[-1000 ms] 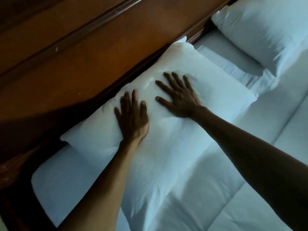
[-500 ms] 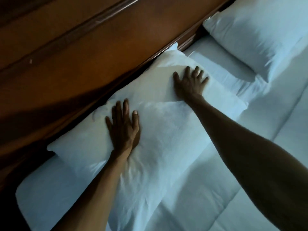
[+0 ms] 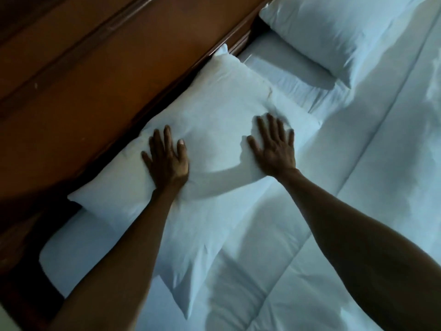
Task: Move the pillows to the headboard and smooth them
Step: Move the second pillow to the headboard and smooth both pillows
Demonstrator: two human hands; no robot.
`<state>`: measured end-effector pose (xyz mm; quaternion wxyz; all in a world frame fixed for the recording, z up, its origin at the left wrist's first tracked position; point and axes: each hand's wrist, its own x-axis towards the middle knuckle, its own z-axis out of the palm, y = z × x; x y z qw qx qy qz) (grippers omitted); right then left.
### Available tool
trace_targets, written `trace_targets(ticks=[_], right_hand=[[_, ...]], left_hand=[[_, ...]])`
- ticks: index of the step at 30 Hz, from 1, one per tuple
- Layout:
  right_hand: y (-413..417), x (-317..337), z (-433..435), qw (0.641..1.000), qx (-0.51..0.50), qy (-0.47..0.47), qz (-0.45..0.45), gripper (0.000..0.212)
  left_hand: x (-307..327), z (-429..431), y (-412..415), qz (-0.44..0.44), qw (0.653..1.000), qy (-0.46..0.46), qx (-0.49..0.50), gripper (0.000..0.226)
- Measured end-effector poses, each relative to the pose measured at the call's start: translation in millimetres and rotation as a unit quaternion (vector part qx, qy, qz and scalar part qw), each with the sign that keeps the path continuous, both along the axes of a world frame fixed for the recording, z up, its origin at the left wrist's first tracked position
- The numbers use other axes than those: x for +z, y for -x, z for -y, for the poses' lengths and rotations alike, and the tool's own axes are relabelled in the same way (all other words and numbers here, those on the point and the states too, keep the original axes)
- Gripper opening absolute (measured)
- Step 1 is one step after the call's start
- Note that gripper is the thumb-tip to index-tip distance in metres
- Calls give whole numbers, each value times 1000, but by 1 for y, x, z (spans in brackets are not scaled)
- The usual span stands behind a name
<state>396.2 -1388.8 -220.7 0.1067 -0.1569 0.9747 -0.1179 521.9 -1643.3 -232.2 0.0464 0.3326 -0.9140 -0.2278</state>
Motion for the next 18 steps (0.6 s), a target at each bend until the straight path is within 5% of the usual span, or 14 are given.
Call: trace_targets(ticks=[2, 4, 10, 13, 18], right_hand=[[6, 10, -7, 990, -115, 24, 75, 70], [5, 22, -2, 988, -126, 50, 68, 68], [-17, 18, 5, 991, 124, 49, 9, 66], [-15, 10, -9, 998, 53, 35, 29, 73], [-1, 19, -23, 972, -165, 89, 141, 91]], left_hand=[[10, -11, -2, -24, 1000, -5, -2, 68], [20, -31, -3, -41, 998, 5, -57, 65], [20, -32, -17, 25, 965, 47, -257, 63], [18, 0, -25, 48, 964, 55, -255, 69], [22, 29, -15, 80, 992, 2, -100, 76]])
